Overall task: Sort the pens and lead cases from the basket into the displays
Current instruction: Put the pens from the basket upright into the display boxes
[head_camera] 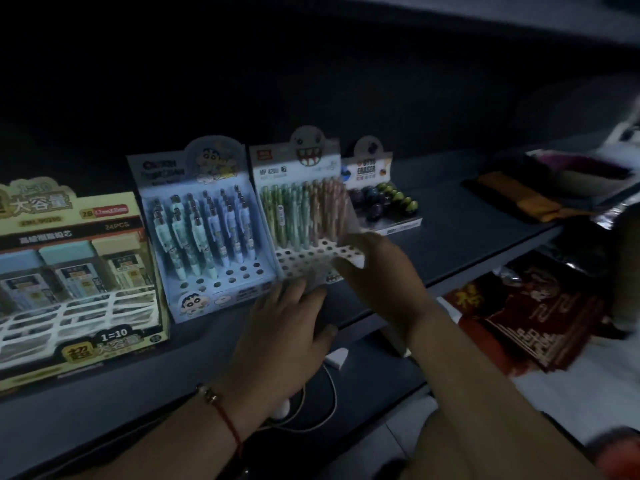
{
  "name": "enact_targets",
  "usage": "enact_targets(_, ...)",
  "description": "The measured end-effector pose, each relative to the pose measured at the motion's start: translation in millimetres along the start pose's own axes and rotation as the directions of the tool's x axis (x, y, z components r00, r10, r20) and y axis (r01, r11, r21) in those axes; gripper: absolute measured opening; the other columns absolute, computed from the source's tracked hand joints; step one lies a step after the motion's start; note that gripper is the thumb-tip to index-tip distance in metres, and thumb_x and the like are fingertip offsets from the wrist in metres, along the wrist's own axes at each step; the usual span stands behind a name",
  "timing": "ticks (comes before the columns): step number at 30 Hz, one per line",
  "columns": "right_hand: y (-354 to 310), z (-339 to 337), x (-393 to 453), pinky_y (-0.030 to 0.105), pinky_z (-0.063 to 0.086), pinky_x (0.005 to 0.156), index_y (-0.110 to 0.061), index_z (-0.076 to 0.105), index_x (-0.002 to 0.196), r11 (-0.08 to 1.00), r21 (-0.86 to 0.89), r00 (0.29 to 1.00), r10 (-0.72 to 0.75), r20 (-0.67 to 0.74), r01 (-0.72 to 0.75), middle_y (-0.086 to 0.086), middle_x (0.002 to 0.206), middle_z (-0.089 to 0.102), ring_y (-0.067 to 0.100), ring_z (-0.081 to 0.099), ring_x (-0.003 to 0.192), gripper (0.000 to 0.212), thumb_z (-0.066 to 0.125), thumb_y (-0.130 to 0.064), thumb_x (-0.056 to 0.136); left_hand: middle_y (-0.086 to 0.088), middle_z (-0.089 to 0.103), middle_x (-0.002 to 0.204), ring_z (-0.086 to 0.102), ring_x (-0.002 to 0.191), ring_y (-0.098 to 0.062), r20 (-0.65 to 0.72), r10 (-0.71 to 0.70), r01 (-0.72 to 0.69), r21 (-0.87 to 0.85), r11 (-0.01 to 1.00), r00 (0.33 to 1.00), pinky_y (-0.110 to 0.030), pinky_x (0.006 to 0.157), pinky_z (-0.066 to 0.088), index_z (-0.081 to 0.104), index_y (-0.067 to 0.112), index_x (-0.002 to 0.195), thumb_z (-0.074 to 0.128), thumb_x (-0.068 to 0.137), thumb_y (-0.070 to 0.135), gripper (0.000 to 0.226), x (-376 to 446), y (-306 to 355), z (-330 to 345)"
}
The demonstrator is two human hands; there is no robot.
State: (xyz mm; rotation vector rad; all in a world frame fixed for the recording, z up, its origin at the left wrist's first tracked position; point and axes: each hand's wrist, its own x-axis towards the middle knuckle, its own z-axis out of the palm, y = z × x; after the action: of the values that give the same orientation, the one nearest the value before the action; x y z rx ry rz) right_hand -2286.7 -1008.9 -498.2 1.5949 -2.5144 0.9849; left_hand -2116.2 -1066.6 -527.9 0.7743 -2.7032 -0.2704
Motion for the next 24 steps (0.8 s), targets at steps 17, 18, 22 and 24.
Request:
enact_targets(17,172,-150,-393,0.039,0.055,0.087,-0.018,0.072,0.110,0.673,-0.407,0.775,0.610,-0.166,-0.617,0.004,0.106,0.070,0.027,0.068,0.099,0.042,0.065,-0.038,0.075,0.002,0.037,0.146,0.041,0.129,-0.023,0.285,0.706,-0.679,-0.202,0.706,0.649,-0.038,0.104,0.037,0.038,0.034,0.139,0.051,0.088,0.055,0.057,-61,304,68)
enact_targets(18,181,-151,-407,0.037,0.051,0.094,-0.018,0.068,0.120,0.641,-0.400,0.735,0.664,-0.139,-0.655,0.003,0.115,0.067,0.026,0.065,0.108,0.044,0.067,-0.037,0.080,0.002,0.040,0.143,0.043,0.128,-0.024,0.315,0.725,-0.704,-0.202,0.681,0.612,-0.038,0.104,0.038,0.039,0.033,0.140,0.051,0.088,0.055,0.058,-65,316,76)
enact_targets(22,239,-145,-479,0.034,0.043,0.103,-0.021,0.050,0.140,0.405,-0.353,0.427,0.904,0.016,-0.844,0.004,0.134,0.055,0.025,0.055,0.124,0.057,0.063,-0.039,0.088,-0.001,0.042,0.142,0.043,0.128,-0.027,0.443,0.784,-0.771,-0.268,0.578,0.435,-0.040,0.106,0.037,0.034,0.028,0.146,0.051,0.091,0.053,0.062,-83,375,128)
enact_targets(24,275,-131,-508,0.037,0.046,0.100,-0.020,0.049,0.136,0.320,-0.338,0.303,0.947,0.104,-0.885,0.009,0.132,0.058,0.029,0.058,0.120,0.058,0.061,-0.040,0.083,-0.003,0.043,0.140,0.043,0.126,-0.027,0.488,0.789,-0.799,-0.263,0.541,0.374,-0.041,0.105,0.037,0.036,0.026,0.144,0.050,0.092,0.051,0.060,-89,399,152)
